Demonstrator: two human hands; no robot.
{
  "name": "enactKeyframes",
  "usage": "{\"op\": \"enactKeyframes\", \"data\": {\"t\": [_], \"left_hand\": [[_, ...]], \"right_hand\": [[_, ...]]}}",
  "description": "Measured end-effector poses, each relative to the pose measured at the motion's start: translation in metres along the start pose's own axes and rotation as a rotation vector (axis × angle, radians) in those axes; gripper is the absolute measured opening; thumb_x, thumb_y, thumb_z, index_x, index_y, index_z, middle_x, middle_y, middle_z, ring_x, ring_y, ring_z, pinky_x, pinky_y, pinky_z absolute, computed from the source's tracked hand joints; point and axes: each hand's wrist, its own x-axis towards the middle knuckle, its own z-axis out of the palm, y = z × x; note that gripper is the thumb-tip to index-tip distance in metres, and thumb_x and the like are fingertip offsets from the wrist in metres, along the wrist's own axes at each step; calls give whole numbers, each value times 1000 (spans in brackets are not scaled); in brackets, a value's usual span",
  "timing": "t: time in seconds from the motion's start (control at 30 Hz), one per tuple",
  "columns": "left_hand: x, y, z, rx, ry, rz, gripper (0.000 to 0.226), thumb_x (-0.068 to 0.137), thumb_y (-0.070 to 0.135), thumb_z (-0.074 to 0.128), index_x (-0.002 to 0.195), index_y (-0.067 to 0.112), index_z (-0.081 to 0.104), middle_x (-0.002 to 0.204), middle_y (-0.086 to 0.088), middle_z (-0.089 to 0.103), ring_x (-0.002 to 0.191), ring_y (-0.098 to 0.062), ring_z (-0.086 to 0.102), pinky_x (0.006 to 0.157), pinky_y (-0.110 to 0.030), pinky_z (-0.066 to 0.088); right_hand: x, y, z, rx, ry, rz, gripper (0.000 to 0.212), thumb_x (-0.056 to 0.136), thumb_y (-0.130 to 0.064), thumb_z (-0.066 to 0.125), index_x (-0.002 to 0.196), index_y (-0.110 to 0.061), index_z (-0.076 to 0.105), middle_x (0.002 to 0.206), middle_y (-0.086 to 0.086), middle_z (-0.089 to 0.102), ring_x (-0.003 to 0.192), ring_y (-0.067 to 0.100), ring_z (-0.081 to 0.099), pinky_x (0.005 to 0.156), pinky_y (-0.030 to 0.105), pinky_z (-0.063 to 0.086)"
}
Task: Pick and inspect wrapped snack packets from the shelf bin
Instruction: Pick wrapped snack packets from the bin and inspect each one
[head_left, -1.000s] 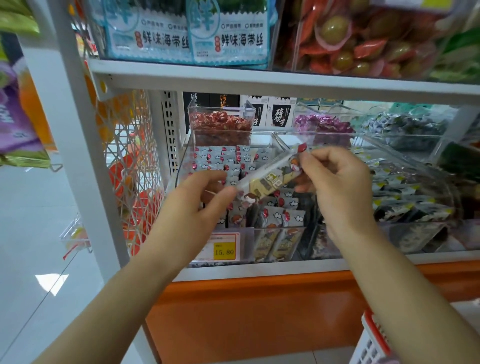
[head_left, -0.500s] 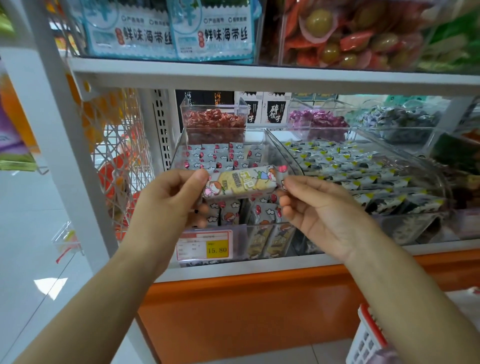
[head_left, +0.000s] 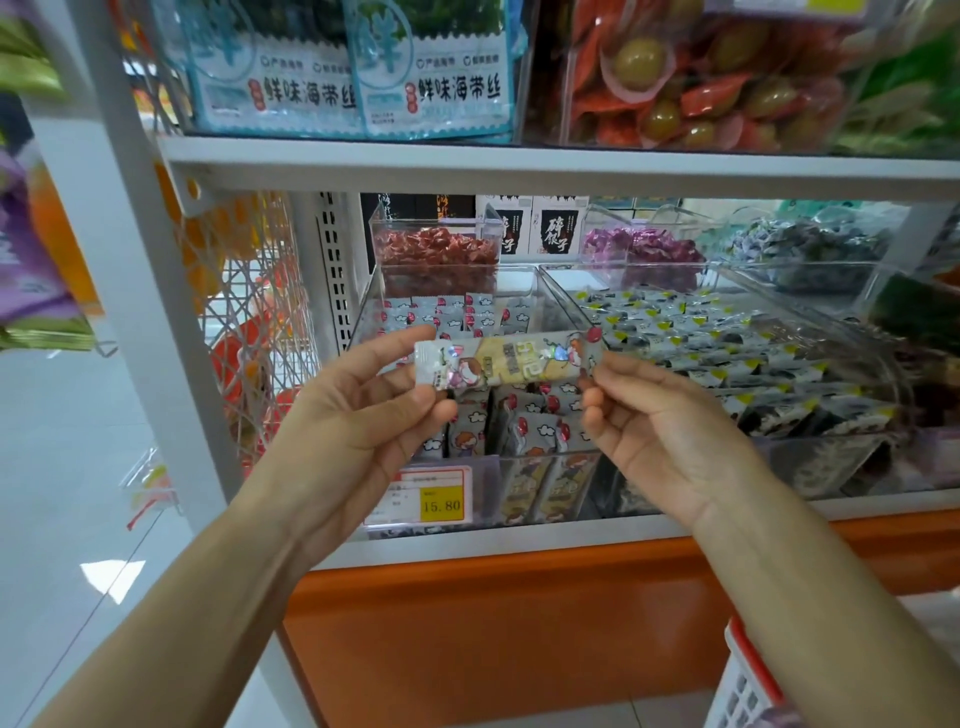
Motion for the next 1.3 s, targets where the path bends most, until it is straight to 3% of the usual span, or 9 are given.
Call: {"op": "enactKeyframes", "data": {"t": [0.17,0.23,0.3,0.37,0.5,0.63,0.73,1.1,1.3], "left_hand": [[-4,2,1,111,-6,34,44,66,-2,58,108,11,65,92,-13,57,72,-15,64,67,-19,55],[-5,1,-1,313,8,90,38,71,0,61,105,15,65,78,0,65,68,-14,67,67,-19,55],[-5,-1,-1,522,30,140,35,79,-4,60,103,21,64,62,11,61,65,-11,67,66,-16,54],[-5,-4,-1,576,39,133,35,84,-4,58,101,25,64,61,11,59,67,-12,69,67,-15,54],[-5,-3,-2,451,5,39,31,86,-1,56,93,25,72,92,-6,71,83,-18,71,70,-18,55],[-6,-1,-1,373,-30,18,23,70,21,68,92,24,74,95,-7,71,86,-19,71,72,-20,55],[-6,-1,-2,440,-3,58,35,67,33,67,100,20,70,101,-13,67,88,-18,71,76,-21,55],[-8,-2,3,421,23,210,20,85,2,59,92,18,69,92,-17,66,84,-25,70,74,-22,56],[-4,-3,-1,311,110,231,23,87,-5,53,84,16,62,71,2,60,78,-21,67,66,-30,58]], "right_hand": [[-1,3,1,-86,-3,-19,15,88,4,51,93,-6,60,58,5,64,50,12,61,45,21,50],[-2,3,1,-148,-39,-36,6,88,-11,57,88,-10,63,64,5,66,52,14,61,46,24,51],[-4,3,2,-209,-70,-67,16,76,-27,66,81,-12,65,68,5,65,54,16,62,48,26,53],[-4,3,2,-291,-77,-136,17,70,-23,67,81,-9,67,73,9,65,57,16,63,50,24,53],[-3,5,1,-352,-54,-259,8,86,-7,60,87,-3,66,86,16,68,67,19,66,58,23,55],[-3,6,2,-381,-63,-302,10,89,-4,56,87,-4,66,84,13,70,73,22,69,62,24,56],[-3,8,3,-392,-80,-305,11,89,-3,55,85,-4,65,80,11,71,72,22,69,62,26,57],[-3,12,6,-367,21,-204,19,90,-2,51,72,-2,59,70,12,63,54,14,59,48,23,51],[-3,15,9,-192,3,-36,20,86,1,50,67,-5,56,71,14,58,49,13,56,45,22,49]]}}
